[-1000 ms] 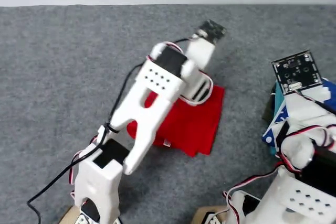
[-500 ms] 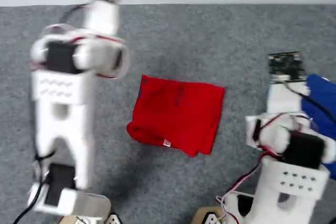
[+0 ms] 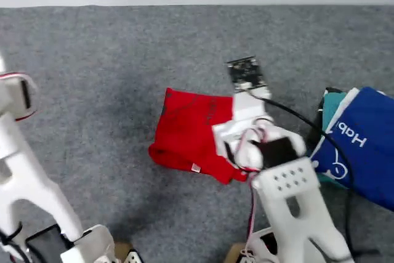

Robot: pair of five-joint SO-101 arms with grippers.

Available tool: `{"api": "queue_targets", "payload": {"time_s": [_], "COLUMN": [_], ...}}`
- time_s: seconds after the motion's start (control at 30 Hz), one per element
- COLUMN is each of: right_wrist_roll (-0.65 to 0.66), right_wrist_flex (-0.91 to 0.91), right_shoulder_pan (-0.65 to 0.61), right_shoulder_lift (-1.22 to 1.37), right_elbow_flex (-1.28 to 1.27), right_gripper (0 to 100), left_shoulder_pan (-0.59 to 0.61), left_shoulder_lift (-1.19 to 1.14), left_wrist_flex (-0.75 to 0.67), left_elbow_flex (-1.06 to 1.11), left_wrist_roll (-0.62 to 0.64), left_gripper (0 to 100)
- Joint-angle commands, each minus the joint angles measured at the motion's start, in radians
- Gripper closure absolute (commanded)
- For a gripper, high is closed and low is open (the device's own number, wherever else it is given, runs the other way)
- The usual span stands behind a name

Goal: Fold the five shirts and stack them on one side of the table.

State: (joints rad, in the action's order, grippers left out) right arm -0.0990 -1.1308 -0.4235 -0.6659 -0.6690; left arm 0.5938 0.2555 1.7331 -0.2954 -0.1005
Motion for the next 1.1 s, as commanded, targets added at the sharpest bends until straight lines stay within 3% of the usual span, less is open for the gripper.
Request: {"api": "queue_targets", "payload": {"time_s": [0.0, 0.3, 0.8, 1.07], "right_wrist_roll": [-0.023, -0.026, -0.023, -0.025], "right_wrist_flex": [0.082, 0.137, 0.068, -0.156], "right_shoulder_pan": [-0.071, -0.268, -0.325, -0.452], "right_shoulder_lift": [0.113, 0.473, 0.995, 1.015], "right_elbow_flex": [0.043, 0.276, 0.709, 0.707], "right_gripper": [98.9, 98.9, 98.9, 98.9], "left_shoulder_pan": [0.084, 0.218, 0.336, 0.336], "left_shoulder_lift": [0.041, 0.041, 0.038, 0.035], "left_wrist_flex": [-0.021, -0.023, -0.02, -0.021], "left_elbow_flex": [0.015, 0.015, 0.016, 0.016], "left_wrist_roll": [-0.009, -0.005, -0.005, -0.005], "left_gripper": [100, 100, 100, 100]}}
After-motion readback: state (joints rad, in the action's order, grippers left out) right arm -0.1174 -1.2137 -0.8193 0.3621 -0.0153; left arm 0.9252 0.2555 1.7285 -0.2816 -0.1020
